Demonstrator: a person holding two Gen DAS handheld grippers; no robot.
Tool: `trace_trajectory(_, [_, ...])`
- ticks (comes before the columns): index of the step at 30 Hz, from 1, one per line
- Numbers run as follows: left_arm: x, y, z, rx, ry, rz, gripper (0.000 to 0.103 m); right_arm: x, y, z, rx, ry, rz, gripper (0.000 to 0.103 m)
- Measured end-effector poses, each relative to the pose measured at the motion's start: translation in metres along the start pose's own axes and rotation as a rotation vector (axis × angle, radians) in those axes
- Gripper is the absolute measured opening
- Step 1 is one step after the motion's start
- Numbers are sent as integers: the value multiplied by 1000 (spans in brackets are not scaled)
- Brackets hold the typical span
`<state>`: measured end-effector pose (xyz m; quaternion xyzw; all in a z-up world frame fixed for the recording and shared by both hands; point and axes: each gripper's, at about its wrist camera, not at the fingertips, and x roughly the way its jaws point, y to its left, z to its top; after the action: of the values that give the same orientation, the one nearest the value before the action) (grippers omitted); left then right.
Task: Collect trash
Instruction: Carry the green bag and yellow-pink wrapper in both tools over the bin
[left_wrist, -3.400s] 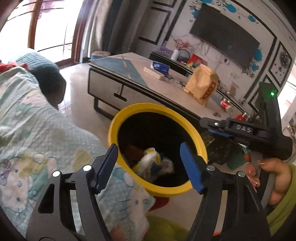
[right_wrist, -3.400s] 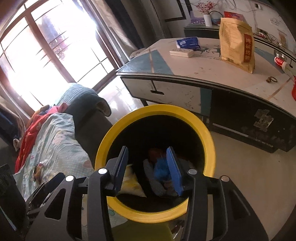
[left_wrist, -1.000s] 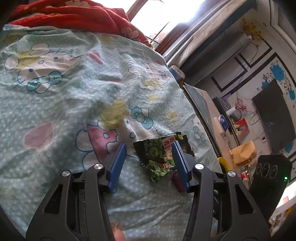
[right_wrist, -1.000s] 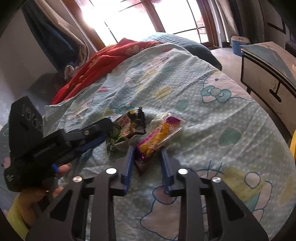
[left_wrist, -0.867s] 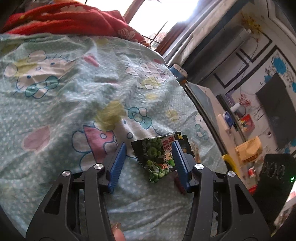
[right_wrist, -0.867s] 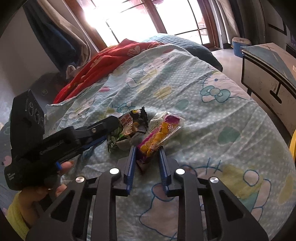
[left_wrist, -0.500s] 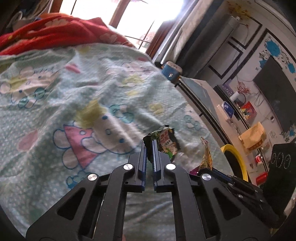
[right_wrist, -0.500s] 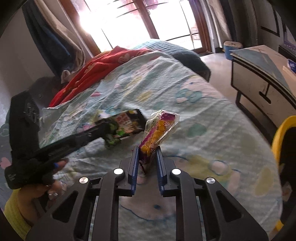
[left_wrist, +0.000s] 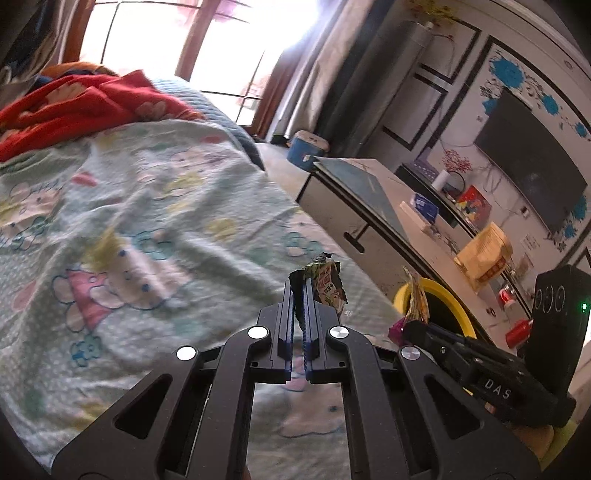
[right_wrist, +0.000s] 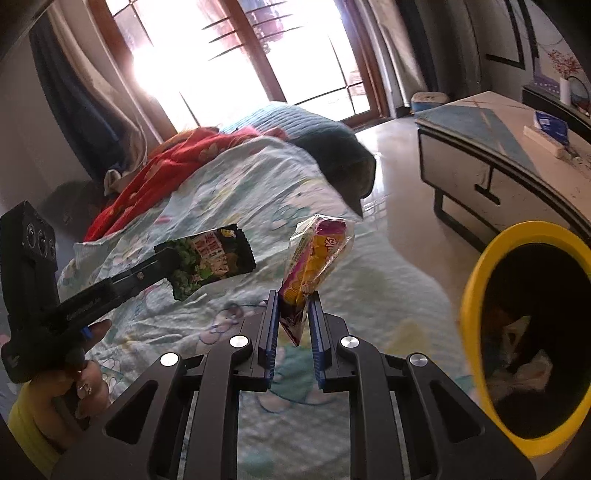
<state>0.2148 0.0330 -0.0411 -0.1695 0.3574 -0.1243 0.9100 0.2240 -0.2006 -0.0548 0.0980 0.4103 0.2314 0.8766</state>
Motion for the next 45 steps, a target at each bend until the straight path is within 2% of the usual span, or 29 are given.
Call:
trace_trajectory(25, [11, -105, -17, 176, 14, -126, 1, -99, -90, -3, 90, -145, -131, 16])
trace_trajectory(36, [22, -143, -30, 248, 40, -172, 1, -123, -125, -10, 140, -184, -208, 16])
trace_trajectory(45, [35, -170, -43, 306, 71, -197, 1, -131, -154, -17, 190, -169, -262, 16])
